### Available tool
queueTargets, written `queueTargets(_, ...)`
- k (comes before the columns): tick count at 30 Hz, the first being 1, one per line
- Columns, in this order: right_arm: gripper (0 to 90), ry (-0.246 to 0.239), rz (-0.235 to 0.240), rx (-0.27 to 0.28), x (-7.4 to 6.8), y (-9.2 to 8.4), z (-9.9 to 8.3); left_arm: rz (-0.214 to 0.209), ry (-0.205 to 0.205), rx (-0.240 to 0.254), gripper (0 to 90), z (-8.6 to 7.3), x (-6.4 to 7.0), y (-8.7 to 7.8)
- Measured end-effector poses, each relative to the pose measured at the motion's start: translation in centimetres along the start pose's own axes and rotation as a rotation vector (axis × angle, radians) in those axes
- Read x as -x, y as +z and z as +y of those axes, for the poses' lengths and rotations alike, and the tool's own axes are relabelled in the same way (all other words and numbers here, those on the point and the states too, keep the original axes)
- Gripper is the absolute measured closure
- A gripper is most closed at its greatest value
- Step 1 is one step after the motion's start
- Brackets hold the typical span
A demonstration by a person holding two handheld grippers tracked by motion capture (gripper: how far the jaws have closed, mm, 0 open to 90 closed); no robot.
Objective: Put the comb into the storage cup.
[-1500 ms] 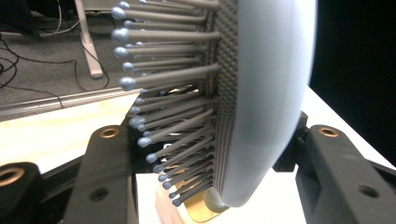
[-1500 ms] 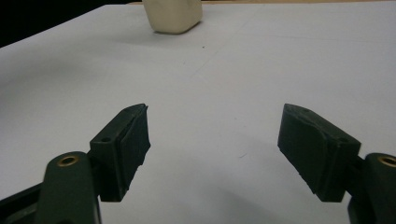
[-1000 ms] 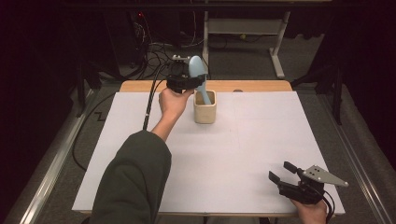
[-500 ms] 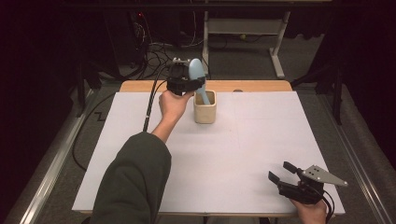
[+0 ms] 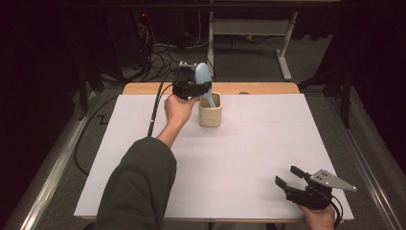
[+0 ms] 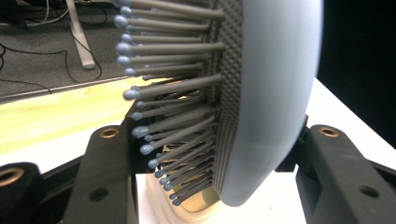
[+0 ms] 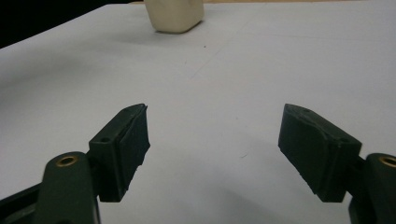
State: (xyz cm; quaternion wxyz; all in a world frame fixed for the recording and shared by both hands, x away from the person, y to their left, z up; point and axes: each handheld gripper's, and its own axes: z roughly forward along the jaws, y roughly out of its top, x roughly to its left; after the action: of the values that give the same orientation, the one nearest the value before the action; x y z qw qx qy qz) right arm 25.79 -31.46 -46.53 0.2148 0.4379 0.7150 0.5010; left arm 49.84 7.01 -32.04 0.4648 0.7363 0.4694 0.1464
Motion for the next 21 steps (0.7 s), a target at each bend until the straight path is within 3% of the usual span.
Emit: queueTargets(21,25.1,0.001,0.0,-0.004,0.01,0.03,-0.01,0.0,-0.005,-0.009,48.3,-0.69,0.05,0.62)
